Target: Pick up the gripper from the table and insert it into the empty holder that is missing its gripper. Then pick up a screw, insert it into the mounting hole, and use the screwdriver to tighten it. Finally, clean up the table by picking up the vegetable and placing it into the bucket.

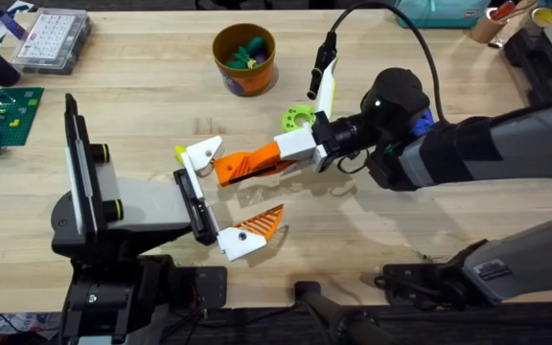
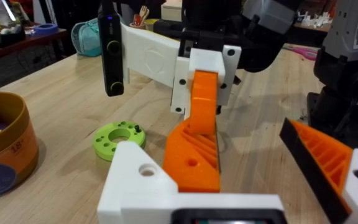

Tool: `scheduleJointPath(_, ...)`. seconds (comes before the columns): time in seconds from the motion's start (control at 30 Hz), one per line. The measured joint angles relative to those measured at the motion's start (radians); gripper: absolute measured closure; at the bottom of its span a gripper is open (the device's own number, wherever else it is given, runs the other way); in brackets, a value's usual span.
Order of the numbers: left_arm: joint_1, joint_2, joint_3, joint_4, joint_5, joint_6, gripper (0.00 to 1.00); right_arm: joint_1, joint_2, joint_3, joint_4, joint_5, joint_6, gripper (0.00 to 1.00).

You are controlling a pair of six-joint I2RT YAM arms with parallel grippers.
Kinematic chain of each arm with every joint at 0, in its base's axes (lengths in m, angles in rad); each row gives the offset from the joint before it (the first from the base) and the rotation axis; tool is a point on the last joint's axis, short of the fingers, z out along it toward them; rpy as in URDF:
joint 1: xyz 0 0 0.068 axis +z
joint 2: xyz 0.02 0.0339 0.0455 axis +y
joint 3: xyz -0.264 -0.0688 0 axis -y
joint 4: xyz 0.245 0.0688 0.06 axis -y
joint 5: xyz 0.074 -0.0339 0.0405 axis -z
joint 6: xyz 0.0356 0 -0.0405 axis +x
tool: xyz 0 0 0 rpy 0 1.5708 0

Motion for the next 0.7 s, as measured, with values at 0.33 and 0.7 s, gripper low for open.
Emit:
scheduleJointPath(0.33, 0.0, 0.0, 0.0, -0.001, 0.001, 0.0, 0.012, -0.005, 0.0, 0.0, -0.022, -0.008, 0.006, 0.982)
scheduleJointPath(0.7, 0.0, 0.0, 0.0, -0.001, 0.001, 0.001, 0.012, -0.005, -0.016, 0.0, 0.045, -0.011, 0.046, 0.982)
